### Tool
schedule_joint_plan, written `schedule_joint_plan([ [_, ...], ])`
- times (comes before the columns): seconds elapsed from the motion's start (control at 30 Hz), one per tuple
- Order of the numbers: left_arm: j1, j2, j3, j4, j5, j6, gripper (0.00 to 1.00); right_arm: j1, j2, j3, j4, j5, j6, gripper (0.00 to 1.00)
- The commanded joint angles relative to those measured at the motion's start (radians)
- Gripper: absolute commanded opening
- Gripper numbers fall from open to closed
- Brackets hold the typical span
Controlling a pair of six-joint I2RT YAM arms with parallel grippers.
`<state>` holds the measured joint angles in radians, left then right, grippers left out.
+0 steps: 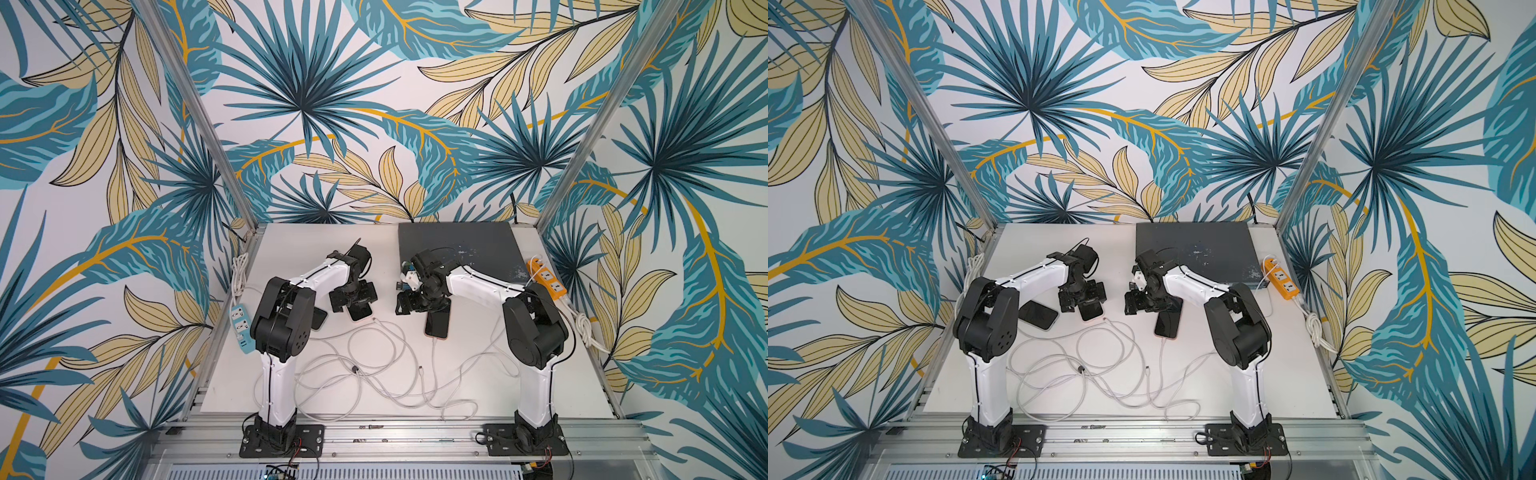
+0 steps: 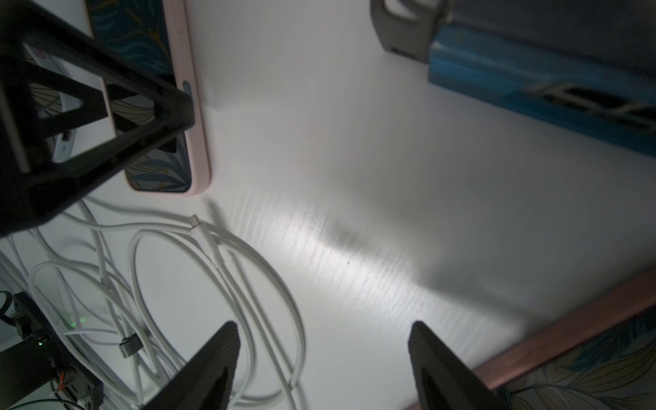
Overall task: Plug the charging cable into the phone
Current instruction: Pick up the phone at the center of the board.
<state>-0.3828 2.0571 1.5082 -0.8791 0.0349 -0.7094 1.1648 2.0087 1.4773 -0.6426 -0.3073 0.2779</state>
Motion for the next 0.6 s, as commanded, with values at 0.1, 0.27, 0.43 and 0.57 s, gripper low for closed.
schedule_joint_plan([
  [0.1,0.008,0.089,0.088,-0.035,-0.042,0.0,1.0,0.004,-0.004,-0.014,-0.014,0.006,-0.001,0.79],
  [0.27,0.02,0.147,0.125,-0.059,-0.072,0.004,0.88,0.004,-0.01,-0.022,-0.015,0.012,-0.002,0.79],
  [0.43,0.02,0.133,0.079,-0.036,-0.076,0.013,0.67,0.003,-0.006,-0.021,-0.013,0.01,-0.003,0.79],
  [0.57,0.02,0.096,0.048,-0.035,-0.093,0.042,0.49,0.004,0.002,-0.008,-0.021,0.013,-0.01,0.79],
])
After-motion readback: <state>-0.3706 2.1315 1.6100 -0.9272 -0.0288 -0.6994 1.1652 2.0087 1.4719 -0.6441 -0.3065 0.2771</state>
